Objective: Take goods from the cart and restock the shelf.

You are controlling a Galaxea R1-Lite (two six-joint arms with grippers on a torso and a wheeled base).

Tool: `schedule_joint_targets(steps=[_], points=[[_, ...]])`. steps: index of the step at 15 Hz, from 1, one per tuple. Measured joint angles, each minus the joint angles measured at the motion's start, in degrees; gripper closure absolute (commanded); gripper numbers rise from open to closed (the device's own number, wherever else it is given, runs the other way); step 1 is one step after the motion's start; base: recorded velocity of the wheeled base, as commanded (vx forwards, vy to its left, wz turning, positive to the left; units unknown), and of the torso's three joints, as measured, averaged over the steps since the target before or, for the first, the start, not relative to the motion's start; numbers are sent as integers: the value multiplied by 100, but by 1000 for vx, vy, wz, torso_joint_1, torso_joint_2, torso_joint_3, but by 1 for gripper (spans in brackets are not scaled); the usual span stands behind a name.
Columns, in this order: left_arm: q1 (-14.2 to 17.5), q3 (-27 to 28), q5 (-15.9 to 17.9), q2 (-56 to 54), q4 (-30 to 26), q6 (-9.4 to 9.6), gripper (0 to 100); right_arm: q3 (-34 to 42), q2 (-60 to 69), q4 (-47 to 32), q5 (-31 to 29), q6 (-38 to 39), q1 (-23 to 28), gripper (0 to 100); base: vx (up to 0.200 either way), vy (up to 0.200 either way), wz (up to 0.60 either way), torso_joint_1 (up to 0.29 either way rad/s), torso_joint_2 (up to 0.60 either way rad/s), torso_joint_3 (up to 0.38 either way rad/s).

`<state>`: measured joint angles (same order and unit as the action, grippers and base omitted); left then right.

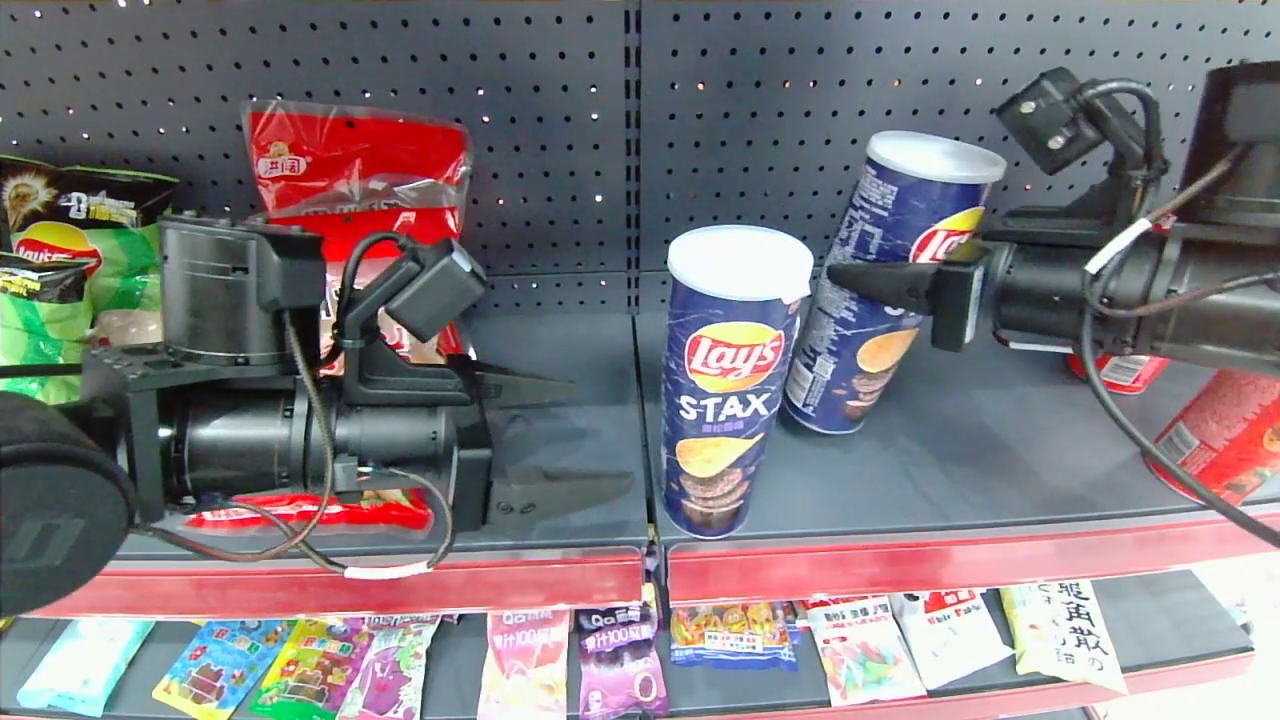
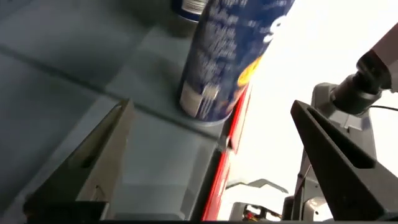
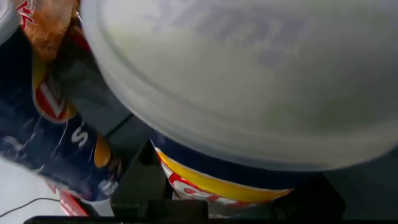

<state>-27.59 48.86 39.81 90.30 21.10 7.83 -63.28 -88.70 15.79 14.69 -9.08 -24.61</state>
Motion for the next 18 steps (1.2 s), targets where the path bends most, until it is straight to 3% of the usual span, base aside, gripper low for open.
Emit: schedule_joint_targets(steps=[6,10,17,18], points=[[352,-482,-152,-621,-11,-24,0,-1187,-1136,-71,30,5,-419,100,0,0,0,0,0,0],[424,-592,-178,-874,-11,-193,0,-1825,-1705,-148,30,0,-499,100,0,0,0,0,0,0],[430,-617,-213,-948,-11,-257,0,-2205,-2172,-143,30,-5,-551,100,0,0,0,0,0,0],[430,-617,-213,-946,-11,-263,0,-2188,-2181,-129,33,-2,-553,0,0,0,0,0,0,0]])
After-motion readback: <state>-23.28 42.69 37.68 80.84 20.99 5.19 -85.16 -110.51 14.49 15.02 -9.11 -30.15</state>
